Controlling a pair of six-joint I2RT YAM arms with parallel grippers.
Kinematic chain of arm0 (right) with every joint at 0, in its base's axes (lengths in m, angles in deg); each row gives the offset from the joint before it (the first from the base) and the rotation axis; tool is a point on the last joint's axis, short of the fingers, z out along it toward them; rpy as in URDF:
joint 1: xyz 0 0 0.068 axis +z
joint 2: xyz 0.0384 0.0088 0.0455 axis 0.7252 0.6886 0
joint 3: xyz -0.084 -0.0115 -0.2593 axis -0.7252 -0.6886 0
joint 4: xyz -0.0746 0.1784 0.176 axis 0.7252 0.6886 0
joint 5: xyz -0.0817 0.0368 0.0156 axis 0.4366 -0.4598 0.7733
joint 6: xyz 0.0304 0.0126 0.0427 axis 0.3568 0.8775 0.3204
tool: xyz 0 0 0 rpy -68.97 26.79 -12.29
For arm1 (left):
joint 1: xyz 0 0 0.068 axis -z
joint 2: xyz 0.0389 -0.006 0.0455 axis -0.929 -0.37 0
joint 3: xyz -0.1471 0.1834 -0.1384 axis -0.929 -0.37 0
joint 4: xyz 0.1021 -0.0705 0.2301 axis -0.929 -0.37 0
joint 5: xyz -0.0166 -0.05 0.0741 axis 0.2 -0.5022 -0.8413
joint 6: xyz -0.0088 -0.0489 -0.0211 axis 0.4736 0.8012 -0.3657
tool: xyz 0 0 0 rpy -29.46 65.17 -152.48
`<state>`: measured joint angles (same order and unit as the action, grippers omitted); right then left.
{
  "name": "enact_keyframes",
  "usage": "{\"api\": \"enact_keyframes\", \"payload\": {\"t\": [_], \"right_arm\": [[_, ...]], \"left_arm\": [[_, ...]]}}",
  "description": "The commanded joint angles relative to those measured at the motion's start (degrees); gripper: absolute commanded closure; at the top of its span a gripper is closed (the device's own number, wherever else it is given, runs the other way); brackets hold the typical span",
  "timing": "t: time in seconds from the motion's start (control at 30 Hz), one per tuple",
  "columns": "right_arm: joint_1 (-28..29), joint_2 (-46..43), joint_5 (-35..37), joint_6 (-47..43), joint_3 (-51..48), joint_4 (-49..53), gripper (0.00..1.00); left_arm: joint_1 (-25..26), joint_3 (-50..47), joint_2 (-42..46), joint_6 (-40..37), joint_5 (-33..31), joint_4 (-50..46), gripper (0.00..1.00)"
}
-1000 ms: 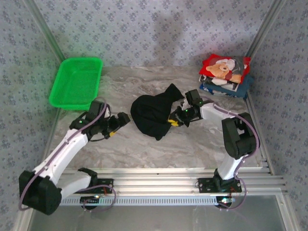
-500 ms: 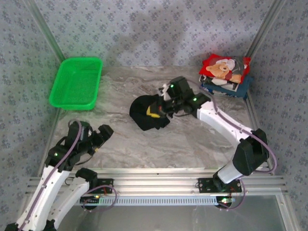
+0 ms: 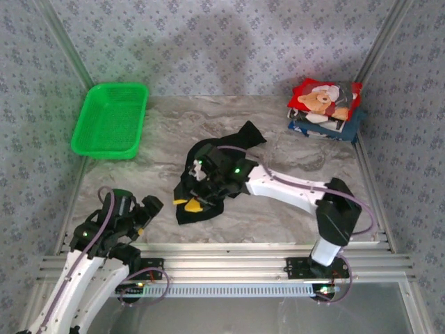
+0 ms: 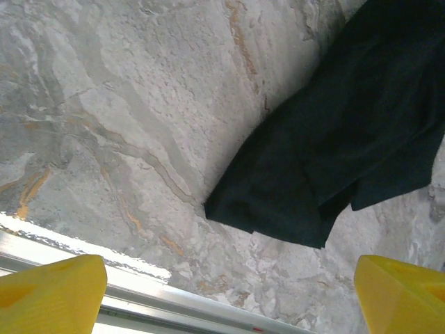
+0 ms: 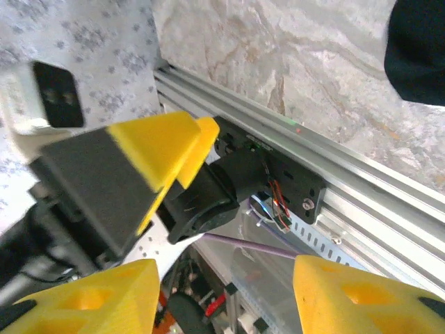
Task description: Fold and stack the t-shirts
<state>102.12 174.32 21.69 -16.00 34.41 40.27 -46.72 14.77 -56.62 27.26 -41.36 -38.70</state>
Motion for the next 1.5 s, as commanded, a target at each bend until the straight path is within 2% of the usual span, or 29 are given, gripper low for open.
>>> {"api": "enact_keyframes", "payload": {"t": [0.0,0.1,0.2,0.3,0.4,0.5,0.8,0.97,1.2,1.33,1.47], "right_arm": [[-5.27,-8.13,3.95,-3.77,2.31,10.01,0.39],[-11.63,-9.46,5.69,-11.03,2.5,18.19,0.38],[-16.36,-6.57,7.13,-20.47,2.52,23.3,0.38],[-18.02,-1.72,8.24,-28.34,2.11,25.53,0.39],[-18.15,0.22,8.08,-29.35,-0.65,21.66,0.4],[-18.43,0.23,7.16,-29.17,-3.46,18.39,0.4],[-20.08,-4.08,6.73,-35.06,-6.37,18.63,0.39],[-23.0,-8.74,5.46,-36.32,-11.74,17.84,0.37],[-28.96,-12.82,4.41,-37.88,-16.62,16.38,0.37],[-30.8,-11.73,3.62,-38.16,-17.62,13.19,0.37],[-31.77,-7.48,3.48,-39.09,-16.05,10.97,0.37]], "left_arm": [[0.86,-1.72,0.92,1.21,3.23,0.3,0.08],[2.28,-3.06,2.08,2.68,3.33,0.57,0.08],[3.31,-5.78,2.24,4.7,5.91,3.98,0.08],[5.0,-8.1,-1.43,6.11,7.0,9.42,0.08],[7.14,-8.97,-6.67,6.97,6.38,16.98,0.11],[7.44,-8.55,-12.86,5.79,7.16,23.66,0.18],[7.12,0.83,-34.82,-9.86,3.83,21.91,0.4],[6.66,3.45,-42.03,-15.04,4.15,26.91,0.48],[6.62,5.36,-49.05,-20.66,4.84,31.3,0.55],[6.57,6.68,-52.13,-23.16,5.04,32.03,0.64],[6.68,8.05,-53.86,-25.5,6.55,30.73,0.83]]}}
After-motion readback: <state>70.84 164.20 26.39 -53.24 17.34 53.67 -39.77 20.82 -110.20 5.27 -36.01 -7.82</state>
